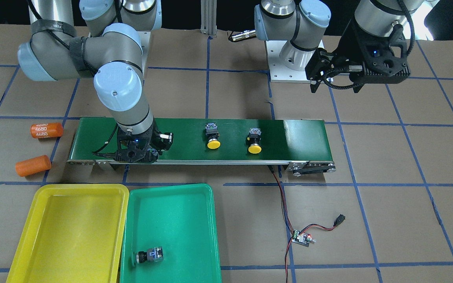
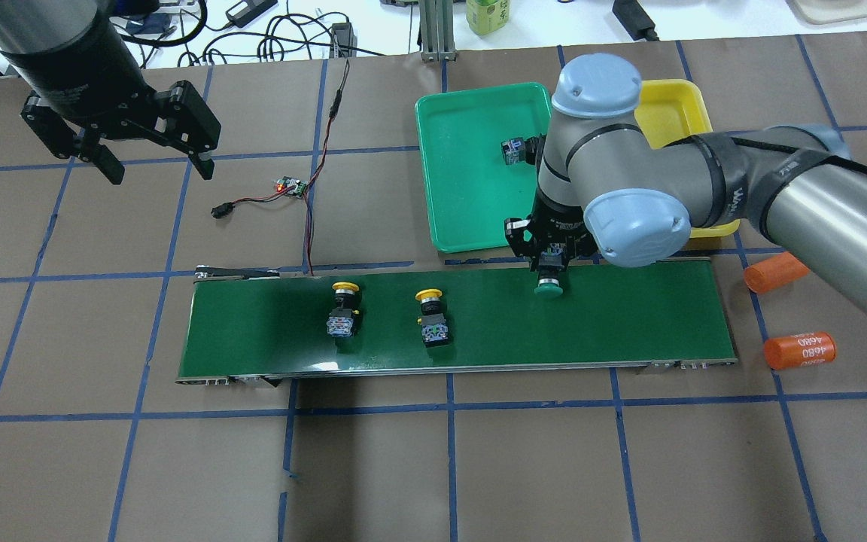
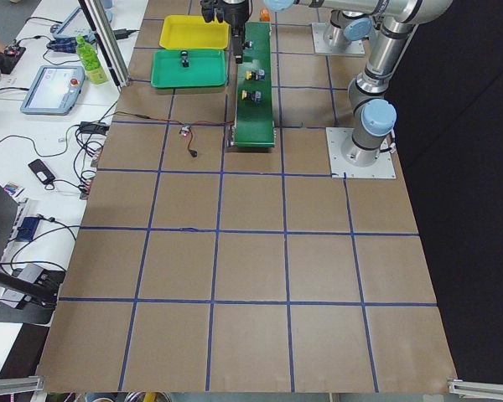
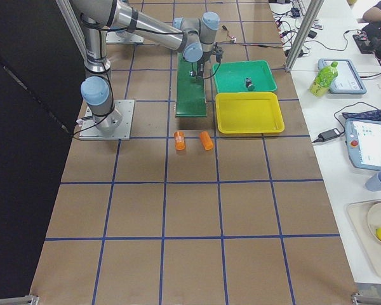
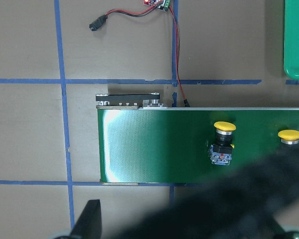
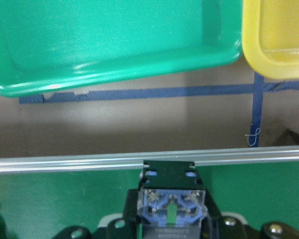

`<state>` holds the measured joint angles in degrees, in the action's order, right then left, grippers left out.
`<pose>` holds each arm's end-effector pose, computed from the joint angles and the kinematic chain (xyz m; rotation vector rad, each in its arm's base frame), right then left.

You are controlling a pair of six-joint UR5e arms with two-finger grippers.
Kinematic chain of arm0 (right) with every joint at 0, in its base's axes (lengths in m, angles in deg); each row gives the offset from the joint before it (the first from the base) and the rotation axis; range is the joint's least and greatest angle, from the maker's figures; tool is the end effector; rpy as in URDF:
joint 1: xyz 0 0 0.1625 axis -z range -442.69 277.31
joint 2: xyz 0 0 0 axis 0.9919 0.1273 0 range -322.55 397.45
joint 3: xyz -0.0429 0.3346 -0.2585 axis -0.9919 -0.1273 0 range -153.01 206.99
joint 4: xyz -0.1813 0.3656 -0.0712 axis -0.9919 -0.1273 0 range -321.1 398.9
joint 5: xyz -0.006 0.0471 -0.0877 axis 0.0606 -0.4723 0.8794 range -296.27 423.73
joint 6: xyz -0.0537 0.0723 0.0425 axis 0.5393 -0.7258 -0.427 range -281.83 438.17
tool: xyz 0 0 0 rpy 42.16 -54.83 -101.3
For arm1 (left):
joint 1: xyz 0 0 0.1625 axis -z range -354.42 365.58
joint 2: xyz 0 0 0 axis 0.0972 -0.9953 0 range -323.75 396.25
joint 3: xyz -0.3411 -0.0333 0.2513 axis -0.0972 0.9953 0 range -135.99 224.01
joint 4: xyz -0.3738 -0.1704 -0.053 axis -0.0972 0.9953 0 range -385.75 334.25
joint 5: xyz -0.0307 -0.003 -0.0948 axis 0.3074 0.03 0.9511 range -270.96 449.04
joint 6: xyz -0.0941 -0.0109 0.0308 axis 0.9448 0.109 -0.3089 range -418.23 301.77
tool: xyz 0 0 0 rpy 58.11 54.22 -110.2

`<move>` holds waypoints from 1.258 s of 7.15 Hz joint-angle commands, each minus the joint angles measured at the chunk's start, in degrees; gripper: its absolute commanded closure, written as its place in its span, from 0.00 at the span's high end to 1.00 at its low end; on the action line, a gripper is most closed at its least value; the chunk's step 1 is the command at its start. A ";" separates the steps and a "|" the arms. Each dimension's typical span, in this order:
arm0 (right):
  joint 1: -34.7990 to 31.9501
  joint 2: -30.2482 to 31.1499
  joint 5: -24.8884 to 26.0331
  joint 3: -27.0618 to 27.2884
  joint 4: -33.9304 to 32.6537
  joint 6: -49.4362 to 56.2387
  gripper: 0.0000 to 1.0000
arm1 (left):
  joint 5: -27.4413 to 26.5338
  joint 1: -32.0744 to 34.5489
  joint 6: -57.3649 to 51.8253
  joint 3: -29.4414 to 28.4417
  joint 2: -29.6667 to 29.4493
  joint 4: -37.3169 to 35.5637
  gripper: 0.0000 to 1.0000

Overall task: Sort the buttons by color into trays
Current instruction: 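Carry the green button into the green tray and release it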

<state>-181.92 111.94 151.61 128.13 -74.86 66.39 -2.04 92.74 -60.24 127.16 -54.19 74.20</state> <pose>0.2248 -0.5297 0.2916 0.0706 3.1124 0.0877 -0.1072 -0.4922 0.5257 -0.0216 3.1237 0.0979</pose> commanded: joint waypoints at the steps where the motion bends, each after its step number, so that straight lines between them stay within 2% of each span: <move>1: 0.09 -8.60 -0.25 -12.48 -0.94 -1.22 0.00 | -0.14 0.20 -0.18 2.27 1.49 -0.29 1.00; 2: -0.52 -14.31 -0.42 -18.63 -1.47 -1.31 0.00 | -0.06 0.20 0.08 2.98 1.85 -1.42 1.00; 3: -1.57 -18.46 -0.42 -21.56 -1.91 -1.31 0.00 | -0.06 0.20 0.09 3.16 1.85 -2.39 1.00; 4: -2.71 -21.37 -0.42 -21.68 -7.48 -1.23 0.01 | -0.06 0.20 0.09 3.08 1.85 -2.49 1.00; 5: -2.90 -22.36 -0.42 -21.68 -8.41 -1.22 0.99 | -0.06 0.20 0.09 2.99 1.85 -2.49 1.00; 7: -2.64 -20.10 -1.91 -21.94 -4.49 -1.22 1.00 | -0.06 0.12 0.08 2.99 1.85 -2.58 1.00; 9: -1.24 -11.69 -1.48 -21.33 8.21 -1.22 1.00 | -0.06 0.20 -0.09 2.99 1.85 -2.58 1.00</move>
<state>-183.84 95.39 149.87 106.45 -74.34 65.16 -2.04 92.87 -60.26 130.13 -52.37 71.63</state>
